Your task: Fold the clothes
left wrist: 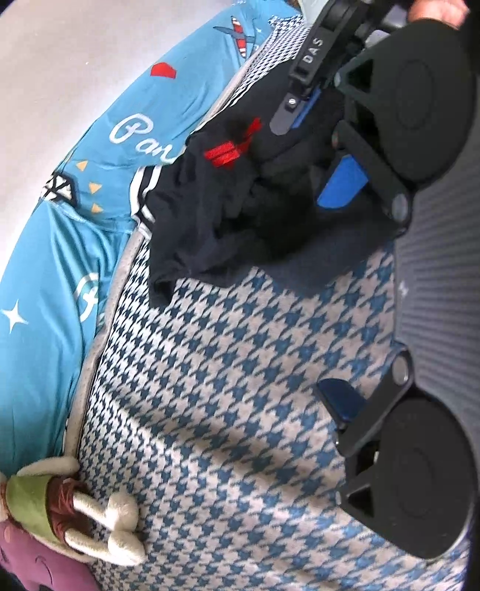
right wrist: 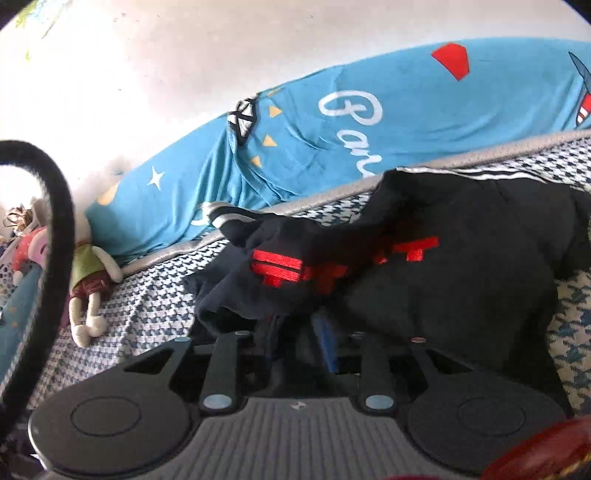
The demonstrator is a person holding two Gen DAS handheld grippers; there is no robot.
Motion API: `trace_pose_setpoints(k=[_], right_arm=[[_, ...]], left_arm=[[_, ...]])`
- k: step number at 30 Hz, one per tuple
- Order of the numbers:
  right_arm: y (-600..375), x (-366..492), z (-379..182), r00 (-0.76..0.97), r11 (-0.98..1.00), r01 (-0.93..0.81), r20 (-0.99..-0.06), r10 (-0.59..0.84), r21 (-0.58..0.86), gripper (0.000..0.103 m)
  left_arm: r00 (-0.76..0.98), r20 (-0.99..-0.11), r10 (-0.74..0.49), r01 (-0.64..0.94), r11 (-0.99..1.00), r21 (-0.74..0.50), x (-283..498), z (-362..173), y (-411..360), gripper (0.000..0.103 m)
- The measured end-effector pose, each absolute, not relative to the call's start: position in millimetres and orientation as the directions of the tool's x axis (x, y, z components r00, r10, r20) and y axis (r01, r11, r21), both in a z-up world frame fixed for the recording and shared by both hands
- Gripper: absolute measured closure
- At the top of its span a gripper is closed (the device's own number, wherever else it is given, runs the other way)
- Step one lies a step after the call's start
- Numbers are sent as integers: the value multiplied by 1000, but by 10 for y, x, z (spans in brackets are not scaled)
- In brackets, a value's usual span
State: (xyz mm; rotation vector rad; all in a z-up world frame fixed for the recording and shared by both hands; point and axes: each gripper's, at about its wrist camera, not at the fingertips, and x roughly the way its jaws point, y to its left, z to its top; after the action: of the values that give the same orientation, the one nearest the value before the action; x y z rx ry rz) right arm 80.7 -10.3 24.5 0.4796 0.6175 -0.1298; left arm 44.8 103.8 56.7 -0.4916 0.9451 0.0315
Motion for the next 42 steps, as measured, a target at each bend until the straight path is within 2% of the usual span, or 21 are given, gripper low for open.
trace_pose_setpoints(k=[9, 18, 24, 27, 32, 40, 42], right_arm=[[374, 528, 392, 799, 967, -56, -570, 192, 247, 76], [866, 309, 326, 719, 906, -365, -554, 420, 214, 76], [1252, 416, 97, 694, 906, -409, -608, 386, 108, 75], [1360, 490, 14, 706, 913, -402, -613, 355, 66, 63], [1494, 606, -100, 712, 917, -400, -629, 311, 1, 59], [1614, 753, -336, 725, 913, -385, -656, 210, -133, 58], [1607, 817, -375, 736, 918, -362, -654, 174, -162, 61]], left_arm=[[565, -778, -275, -214, 862, -460, 587, 488, 851, 0], [592, -773, -228, -263, 852, -453, 545, 544, 1041, 0], [604, -772, -197, -301, 841, -450, 518, 561, 1153, 0], [603, -774, -195, -308, 837, -451, 494, 556, 1207, 0], [604, -774, -189, -320, 832, -453, 457, 565, 1292, 0], [610, -771, -183, -339, 819, -463, 391, 586, 1441, 0], [609, -772, -185, -342, 816, -466, 375, 579, 1474, 0]])
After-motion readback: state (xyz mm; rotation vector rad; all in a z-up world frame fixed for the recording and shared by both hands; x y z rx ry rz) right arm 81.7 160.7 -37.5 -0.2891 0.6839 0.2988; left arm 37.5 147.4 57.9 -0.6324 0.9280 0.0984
